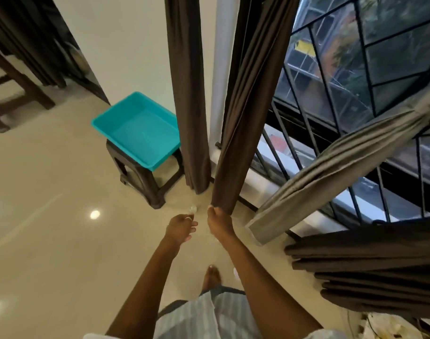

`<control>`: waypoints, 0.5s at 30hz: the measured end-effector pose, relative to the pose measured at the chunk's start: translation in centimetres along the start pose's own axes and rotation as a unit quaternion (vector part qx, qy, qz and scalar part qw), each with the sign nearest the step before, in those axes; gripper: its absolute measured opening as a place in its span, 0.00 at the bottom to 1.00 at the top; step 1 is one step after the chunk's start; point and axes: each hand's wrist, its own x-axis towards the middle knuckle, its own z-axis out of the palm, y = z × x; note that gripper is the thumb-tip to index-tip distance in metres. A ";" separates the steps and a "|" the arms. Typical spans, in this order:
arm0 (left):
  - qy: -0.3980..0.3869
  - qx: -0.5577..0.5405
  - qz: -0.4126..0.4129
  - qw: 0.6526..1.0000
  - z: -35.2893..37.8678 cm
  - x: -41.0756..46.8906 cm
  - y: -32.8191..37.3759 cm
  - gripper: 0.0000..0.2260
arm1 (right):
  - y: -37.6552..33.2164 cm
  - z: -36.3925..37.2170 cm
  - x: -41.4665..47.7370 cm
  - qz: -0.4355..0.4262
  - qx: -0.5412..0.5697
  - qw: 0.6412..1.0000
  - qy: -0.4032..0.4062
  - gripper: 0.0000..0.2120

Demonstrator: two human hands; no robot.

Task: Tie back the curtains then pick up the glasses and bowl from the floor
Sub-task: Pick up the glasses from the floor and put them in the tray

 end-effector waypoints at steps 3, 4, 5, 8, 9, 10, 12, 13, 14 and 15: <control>-0.006 0.029 0.001 1.000 -0.3 2.1 1.4 0.10 | -0.9 0.7 2.2 0.010 0.021 1.000 0.004 0.23; -0.008 0.041 0.001 0.999 -0.5 2.6 1.8 0.10 | -1.1 0.9 2.7 0.014 0.023 1.000 0.006 0.23; -0.010 0.046 0.003 0.999 -0.6 3.1 2.2 0.10 | -1.4 1.0 3.1 0.018 0.027 0.999 0.009 0.23; -0.014 0.047 0.008 0.999 -1.3 4.6 3.3 0.09 | -2.3 1.3 4.4 0.032 0.047 0.998 0.028 0.23; -0.021 0.040 0.006 0.999 -1.7 5.3 3.5 0.09 | -2.6 1.5 4.8 0.038 0.052 0.997 0.038 0.23; -0.033 0.039 0.002 0.999 -2.2 5.8 3.8 0.09 | -2.8 1.8 5.1 0.045 0.058 0.996 0.050 0.23; -0.071 0.042 -0.016 0.996 -3.2 7.0 4.4 0.10 | -3.2 2.6 5.4 0.064 0.069 0.993 0.066 0.22; -0.084 0.041 -0.024 0.995 -3.7 7.8 4.7 0.11 | -3.4 3.1 5.5 0.074 0.075 0.992 0.075 0.22; -0.088 0.043 -0.027 0.995 -4.2 8.4 5.3 0.10 | -3.5 3.7 5.8 0.085 0.083 0.989 0.086 0.22; -0.089 0.050 -0.030 0.994 -4.7 9.2 5.7 0.08 | -3.8 4.4 6.0 0.098 0.091 0.986 0.100 0.22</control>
